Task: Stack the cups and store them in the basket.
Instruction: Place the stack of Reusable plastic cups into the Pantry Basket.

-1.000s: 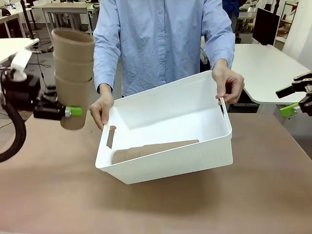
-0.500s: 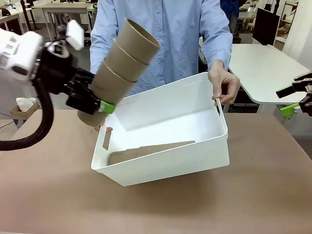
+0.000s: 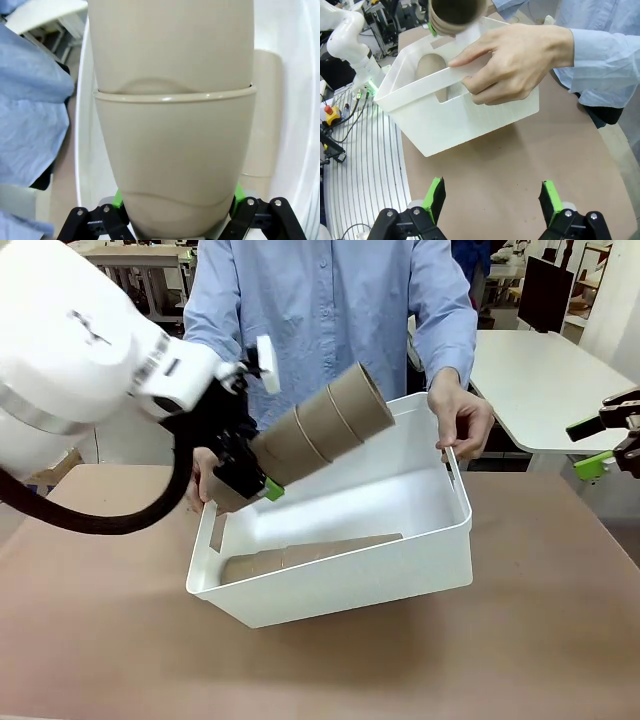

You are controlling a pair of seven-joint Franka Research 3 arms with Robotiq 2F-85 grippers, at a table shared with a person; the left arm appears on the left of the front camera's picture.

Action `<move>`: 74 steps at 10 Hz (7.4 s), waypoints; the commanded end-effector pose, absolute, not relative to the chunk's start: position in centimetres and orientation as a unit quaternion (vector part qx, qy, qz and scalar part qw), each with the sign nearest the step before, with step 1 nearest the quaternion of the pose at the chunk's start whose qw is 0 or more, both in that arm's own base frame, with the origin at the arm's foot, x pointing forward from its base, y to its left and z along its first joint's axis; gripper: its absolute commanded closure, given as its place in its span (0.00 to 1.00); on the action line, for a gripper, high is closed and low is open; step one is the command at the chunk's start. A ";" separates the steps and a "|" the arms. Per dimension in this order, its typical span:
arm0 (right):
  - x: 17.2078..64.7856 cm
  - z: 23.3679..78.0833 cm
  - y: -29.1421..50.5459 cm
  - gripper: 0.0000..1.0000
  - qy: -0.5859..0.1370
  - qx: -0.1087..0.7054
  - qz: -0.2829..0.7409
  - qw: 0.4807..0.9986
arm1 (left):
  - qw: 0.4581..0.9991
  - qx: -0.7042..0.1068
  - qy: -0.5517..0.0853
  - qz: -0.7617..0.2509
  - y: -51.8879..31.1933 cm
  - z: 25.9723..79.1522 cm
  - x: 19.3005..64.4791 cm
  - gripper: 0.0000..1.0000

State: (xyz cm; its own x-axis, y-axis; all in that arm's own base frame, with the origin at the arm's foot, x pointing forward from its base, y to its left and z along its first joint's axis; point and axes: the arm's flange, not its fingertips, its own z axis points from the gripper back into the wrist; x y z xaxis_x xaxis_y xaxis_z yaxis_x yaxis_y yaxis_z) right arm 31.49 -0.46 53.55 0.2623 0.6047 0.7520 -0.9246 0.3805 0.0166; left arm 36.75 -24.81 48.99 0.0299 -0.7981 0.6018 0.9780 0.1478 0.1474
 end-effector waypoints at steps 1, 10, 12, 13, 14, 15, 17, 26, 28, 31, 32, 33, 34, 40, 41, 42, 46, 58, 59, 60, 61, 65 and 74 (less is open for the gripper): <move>31.5 53.6 -0.4 0.00 -0.340 0.232 0.503 0.760 | 0.716 -0.140 -0.268 -0.629 -26.8 48.1 38.2 0.16; 31.5 53.6 -0.4 0.00 -0.340 0.232 0.503 0.760 | 0.712 -0.102 -0.256 -0.646 -31.0 40.4 40.7 0.16; 31.5 53.6 -0.4 0.00 -0.340 0.232 0.503 0.760 | 0.706 -0.100 -0.258 -0.652 -31.2 40.3 41.1 0.00; 31.5 53.6 -0.4 0.00 -0.340 0.232 0.503 0.760 | 0.706 -0.105 -0.257 -0.651 -31.1 40.6 41.3 0.00; 31.5 53.6 -0.4 0.00 -0.340 0.232 0.503 0.760 | 0.708 -0.112 -0.258 -0.648 -30.7 41.1 41.4 0.00; 31.5 53.6 -0.4 0.00 -0.340 0.232 0.503 0.760 | 0.709 -0.119 -0.255 -0.647 -30.2 42.1 41.2 0.00; 31.5 53.6 -0.4 0.00 -0.340 0.232 0.503 0.760 | 0.710 -0.153 -0.250 -0.640 -28.1 46.0 40.3 0.00; 31.5 53.6 -0.4 0.00 -0.340 0.232 0.503 0.760 | 0.689 -0.296 -0.335 -0.570 1.1 57.4 36.6 0.00; 31.5 53.6 -0.4 0.00 -0.340 0.232 0.503 0.760 | 0.686 -0.289 -0.361 -0.562 4.4 55.6 36.4 0.00; 31.5 53.6 -0.4 0.00 -0.340 0.232 0.503 0.760 | 0.673 -0.261 -0.389 -0.572 4.7 54.4 35.8 0.00; 31.5 53.6 -0.4 0.00 -0.340 0.232 0.503 0.760 | 0.689 -0.278 -0.356 -0.567 5.8 55.1 36.0 0.05; 31.5 53.6 -0.4 0.00 -0.340 0.232 0.503 0.760 | 0.689 -0.278 -0.356 -0.567 5.8 55.1 36.0 0.05; 31.5 53.6 -0.4 0.00 -0.340 0.232 0.503 0.760 | 0.689 -0.278 -0.356 -0.567 5.8 55.1 36.0 0.05; 31.5 53.6 -0.4 0.00 -0.340 0.232 0.503 0.760 | 0.689 -0.278 -0.356 -0.567 5.8 55.1 36.0 0.05; 31.5 53.6 -0.4 0.00 -0.340 0.232 0.503 0.760 | 0.689 -0.278 -0.356 -0.567 5.8 55.1 36.0 0.05; 31.5 53.6 -0.4 0.00 -0.340 0.232 0.503 0.760 | 0.689 -0.278 -0.356 -0.567 5.8 55.1 36.0 0.05; 31.5 53.6 -0.4 0.00 -0.340 0.232 0.503 0.760 | 0.689 -0.278 -0.356 -0.567 5.8 55.1 36.0 0.05; 31.5 53.6 -0.4 0.00 -0.340 0.232 0.503 0.760 | 0.689 -0.278 -0.356 -0.567 5.8 55.1 36.0 0.05; 31.5 53.6 -0.4 0.00 -0.340 0.232 0.503 0.760 | 0.689 -0.278 -0.356 -0.567 5.8 55.1 36.0 0.05; 31.5 53.6 -0.4 0.00 -0.340 0.232 0.503 0.760 | 0.689 -0.278 -0.356 -0.567 5.8 55.1 36.0 0.05; 31.5 53.6 -0.4 0.00 -0.340 0.232 0.503 0.760 | 0.689 -0.278 -0.356 -0.567 5.8 55.1 36.0 0.05; 31.5 53.6 -0.4 0.00 -0.340 0.232 0.503 0.760 | 0.689 -0.278 -0.356 -0.567 5.8 55.1 36.0 0.05; 31.5 53.6 -0.4 0.00 -0.340 0.232 0.503 0.760 | 0.689 -0.278 -0.356 -0.567 5.8 55.1 36.0 0.05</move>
